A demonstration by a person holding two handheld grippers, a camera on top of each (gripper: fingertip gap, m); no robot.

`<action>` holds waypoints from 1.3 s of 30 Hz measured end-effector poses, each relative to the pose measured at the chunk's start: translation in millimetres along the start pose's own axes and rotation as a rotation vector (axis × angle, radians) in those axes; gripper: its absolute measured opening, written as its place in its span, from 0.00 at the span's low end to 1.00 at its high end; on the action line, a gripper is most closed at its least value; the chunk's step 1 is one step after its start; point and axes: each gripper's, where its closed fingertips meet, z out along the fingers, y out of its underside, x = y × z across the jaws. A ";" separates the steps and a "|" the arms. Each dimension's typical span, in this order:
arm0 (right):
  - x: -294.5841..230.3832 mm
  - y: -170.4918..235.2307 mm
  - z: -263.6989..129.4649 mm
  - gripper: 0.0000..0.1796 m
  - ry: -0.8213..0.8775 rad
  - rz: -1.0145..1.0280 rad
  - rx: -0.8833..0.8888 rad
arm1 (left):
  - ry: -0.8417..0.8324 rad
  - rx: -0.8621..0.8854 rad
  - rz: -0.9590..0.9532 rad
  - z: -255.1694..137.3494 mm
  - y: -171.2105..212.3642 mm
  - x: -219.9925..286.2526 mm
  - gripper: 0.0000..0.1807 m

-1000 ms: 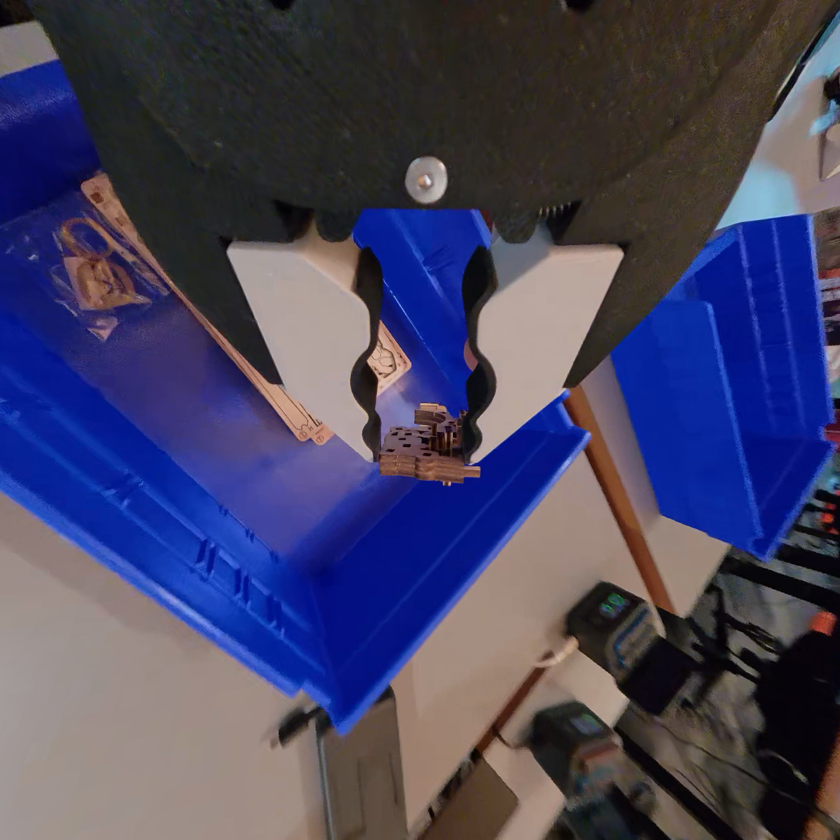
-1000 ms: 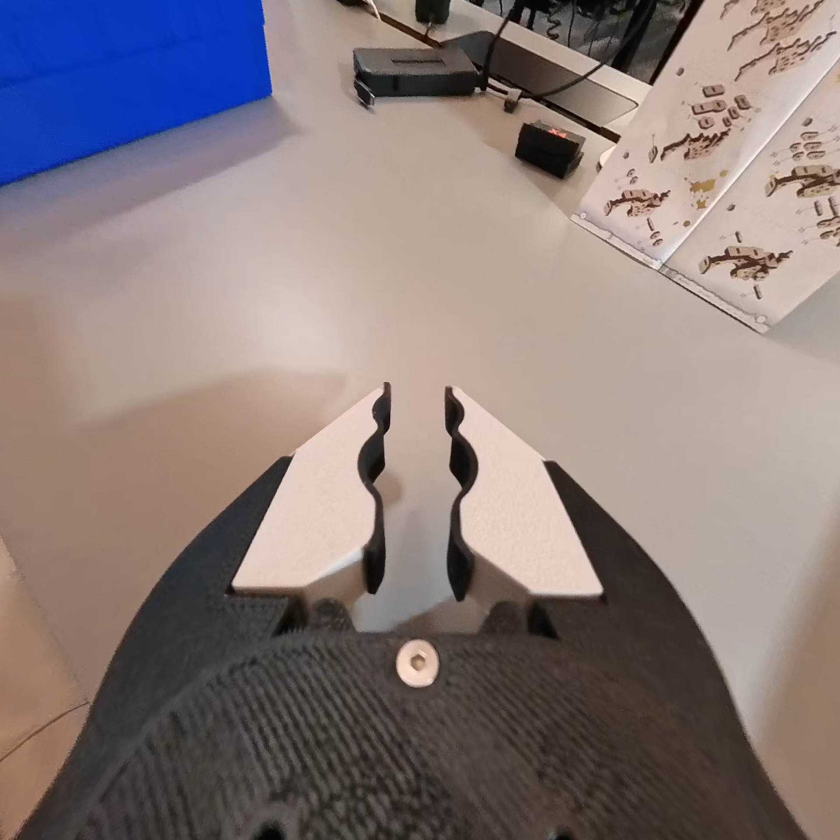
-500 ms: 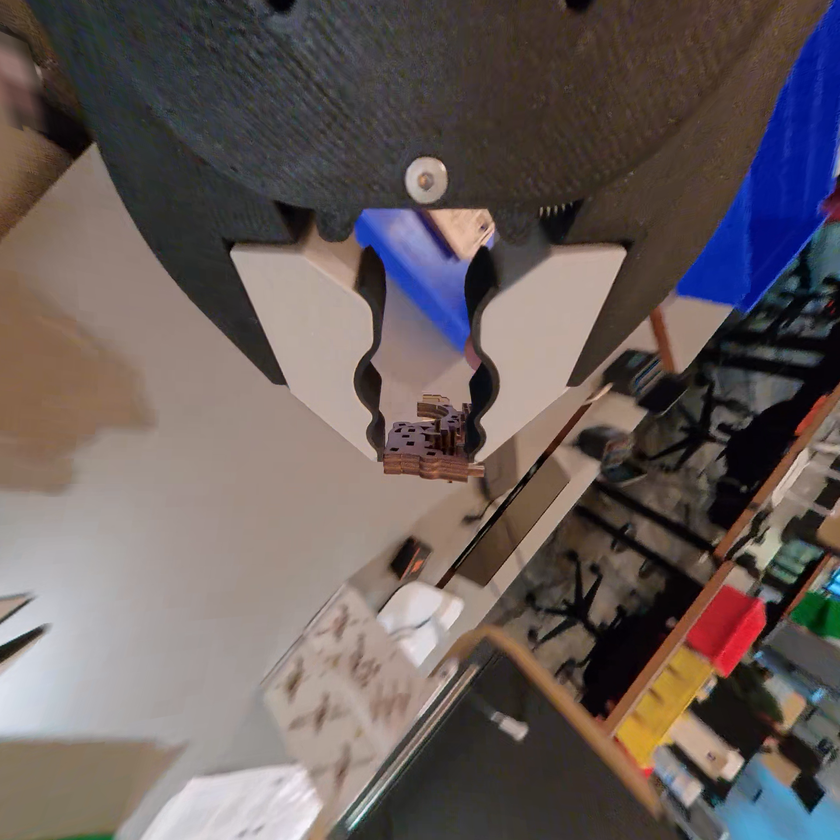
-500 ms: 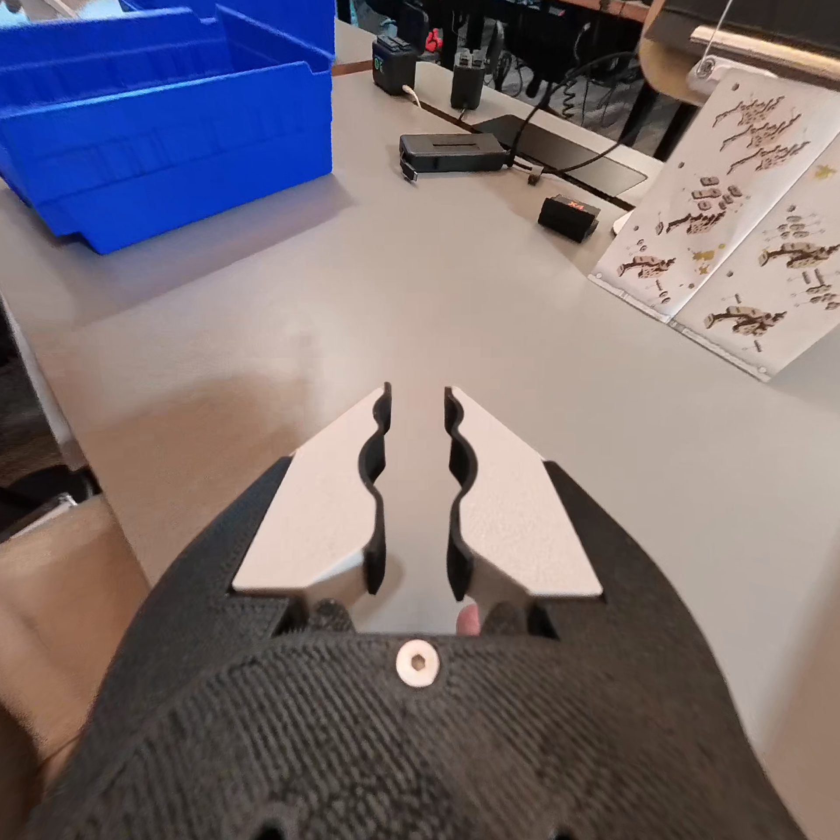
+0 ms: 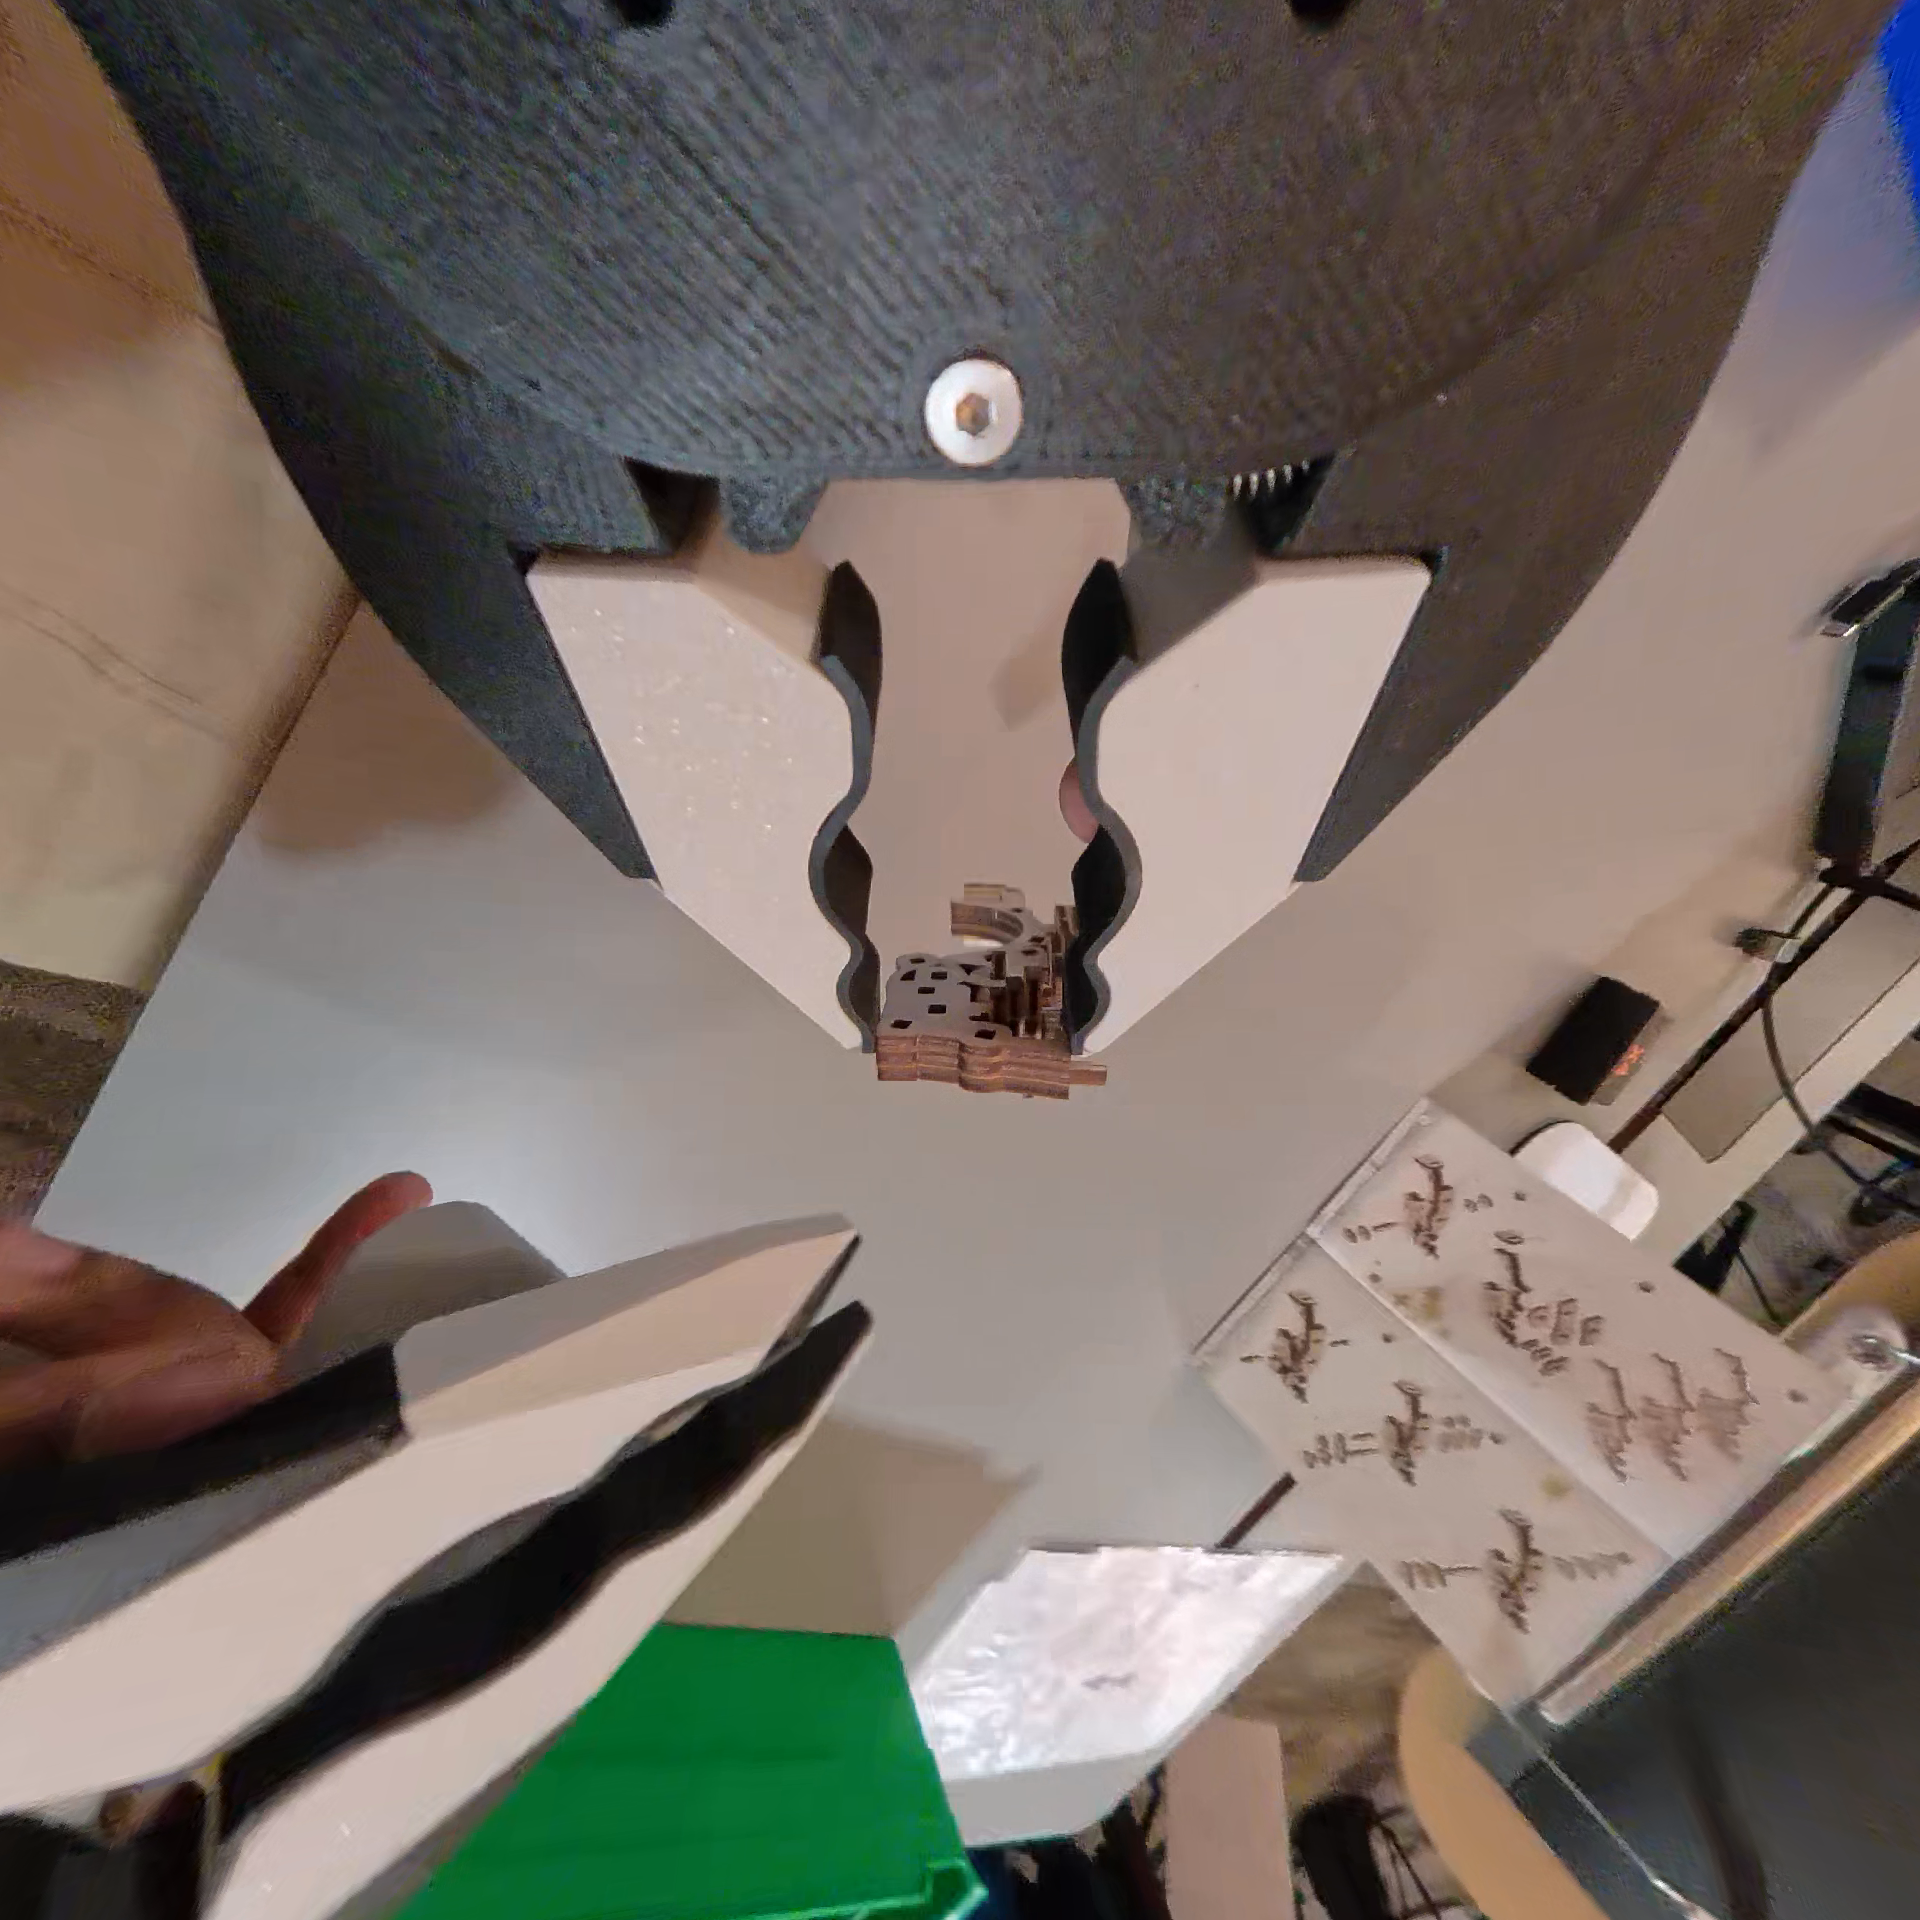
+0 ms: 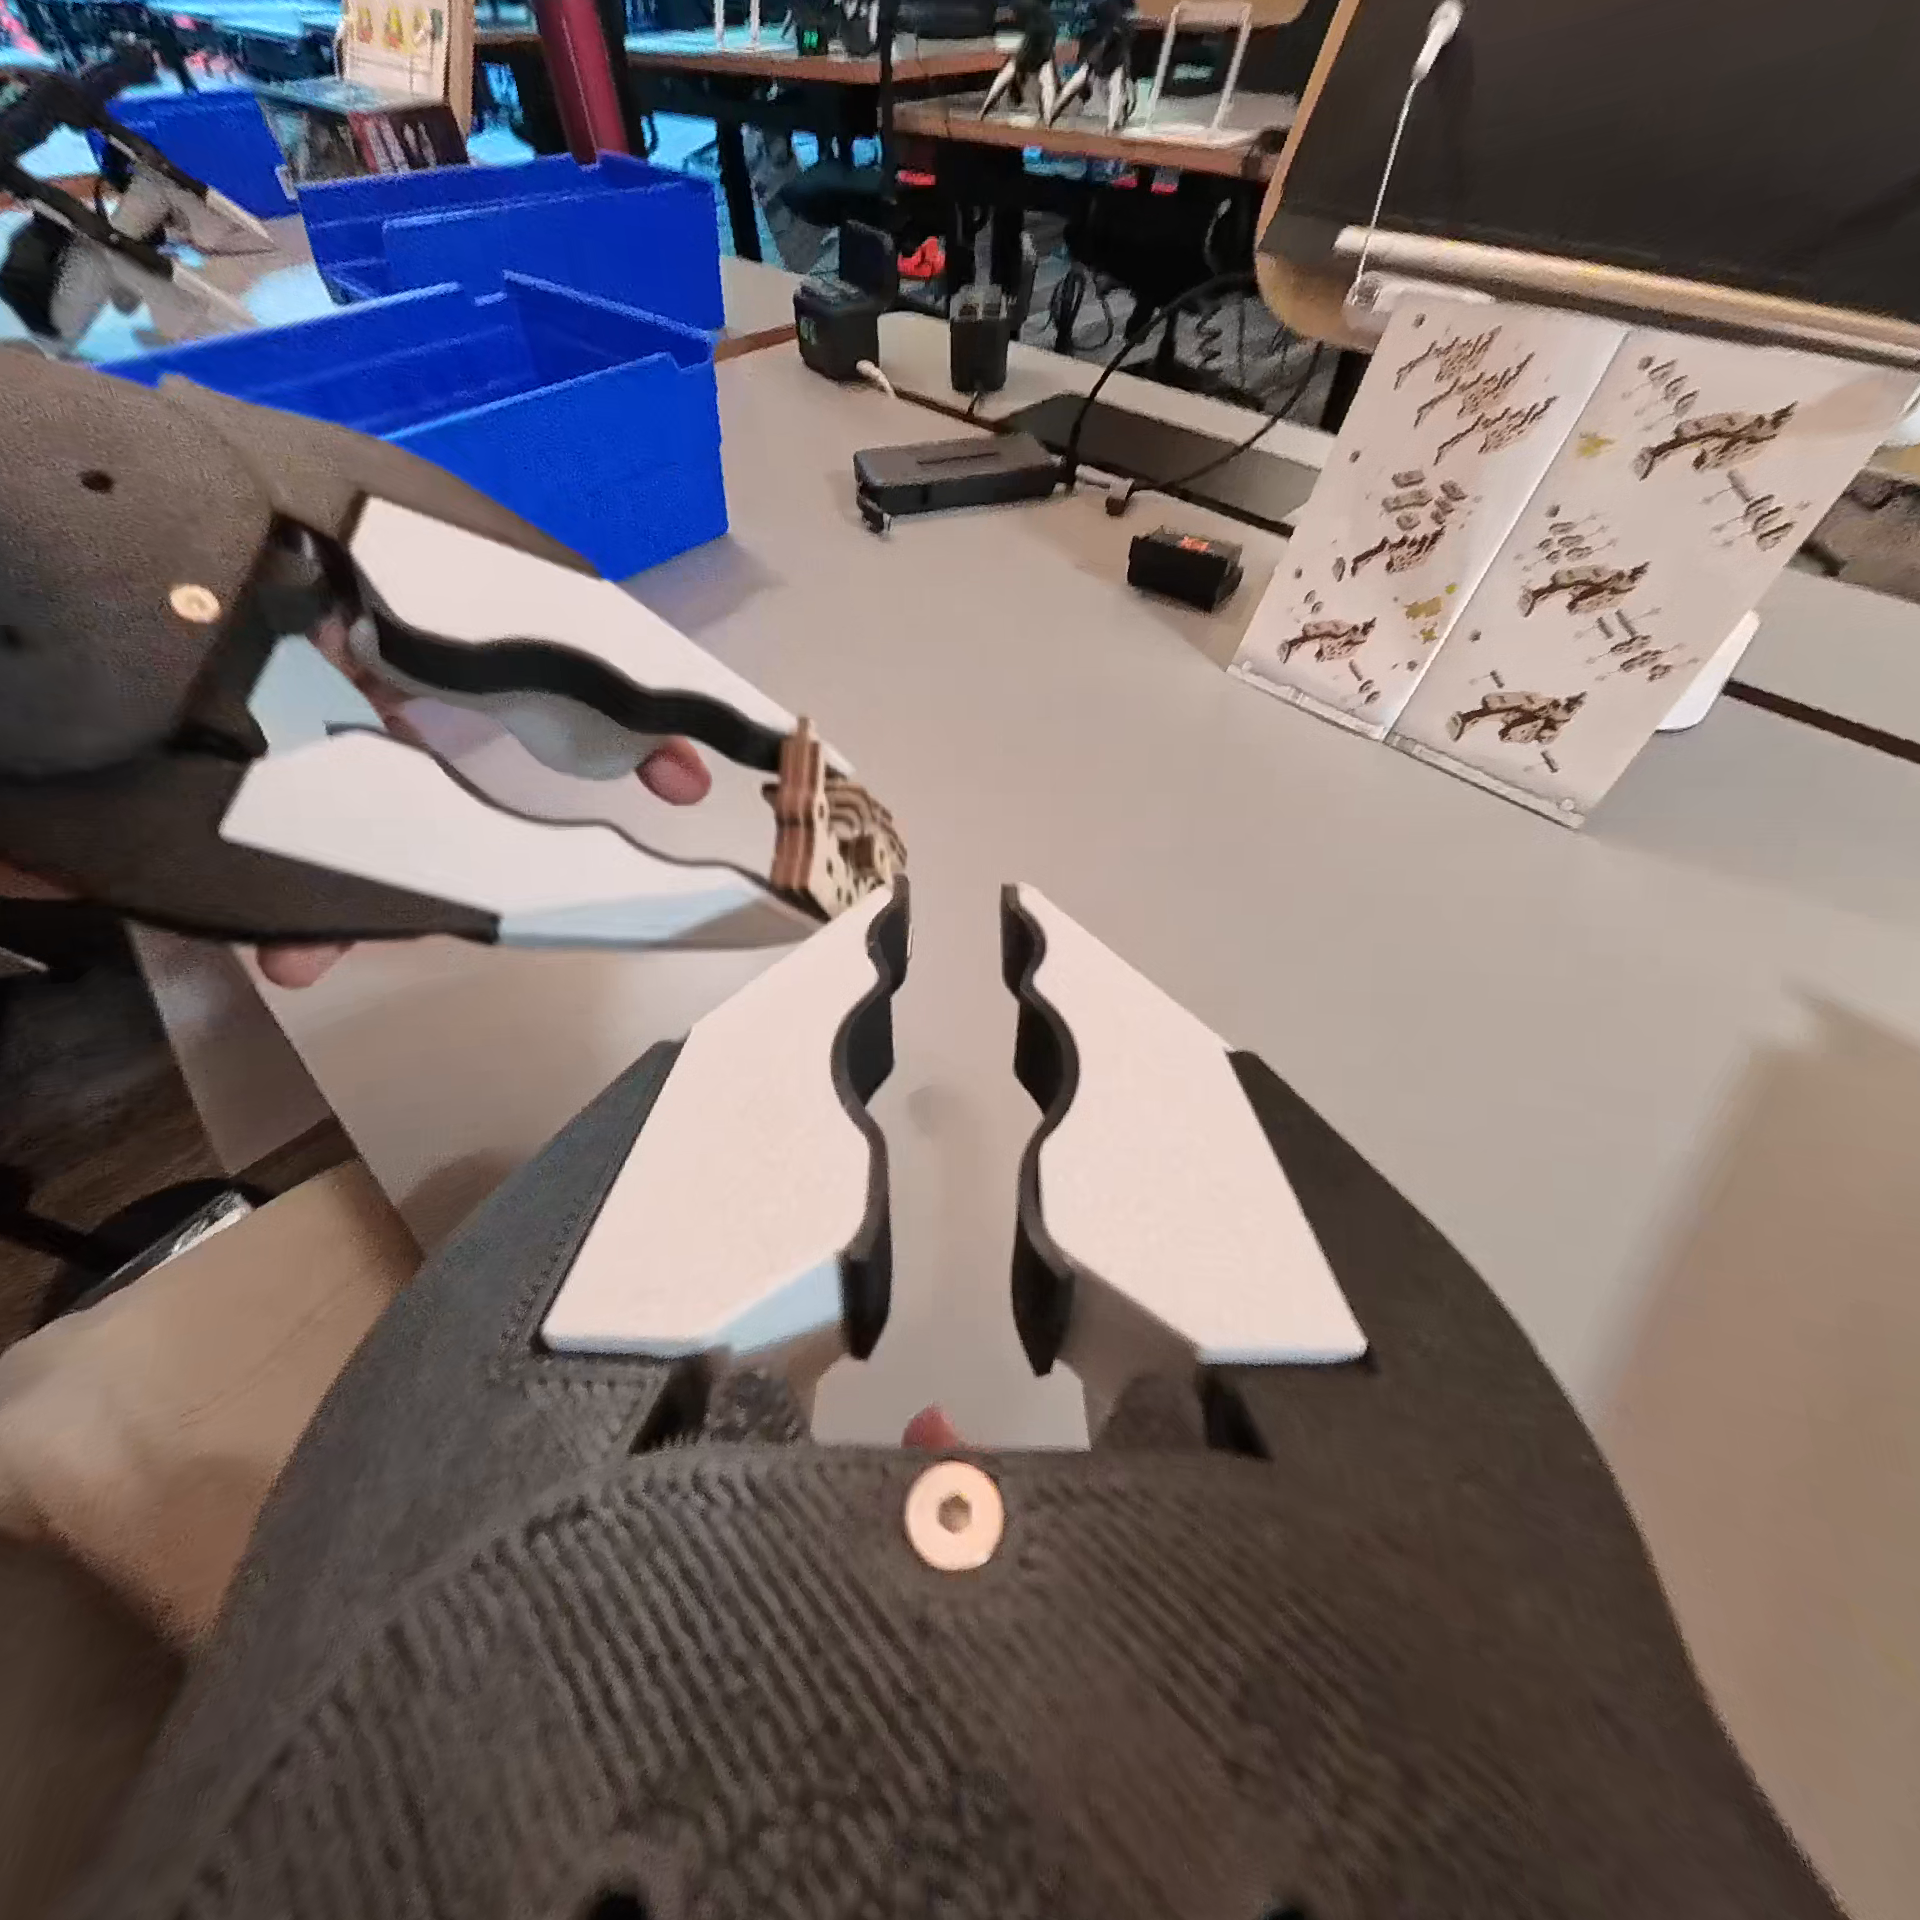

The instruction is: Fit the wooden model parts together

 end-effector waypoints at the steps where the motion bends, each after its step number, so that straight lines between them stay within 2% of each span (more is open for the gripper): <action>1: -0.7 2.8 -1.0 0.09 -0.012 -0.003 -0.027 | -0.008 -0.003 0.009 2.1 -0.3 4.5 0.19; 9: -25.9 15.5 -9.0 0.10 -0.158 0.022 -0.178 | 0.016 -0.023 0.086 12.1 -2.4 30.0 0.19; 14: -24.9 25.5 -7.0 0.10 -0.122 -0.011 -0.244 | -0.043 -0.025 0.203 11.5 -3.9 35.8 0.19; 21: -24.5 39.5 -2.7 0.05 -0.104 -0.046 -0.293 | -0.088 -0.049 0.268 14.9 -1.3 40.4 0.19; 26: -20.4 40.9 -0.8 0.05 -0.087 -0.061 -0.281 | -0.064 -0.046 0.202 16.9 -0.8 40.3 0.19; 33: -12.9 42.6 1.4 0.04 -0.088 -0.044 -0.255 | -0.055 -0.038 0.139 17.2 2.5 32.7 0.26; 39: -3.9 44.6 1.8 0.04 -0.181 0.107 -0.181 | 0.034 0.002 -0.008 9.7 8.1 27.7 0.31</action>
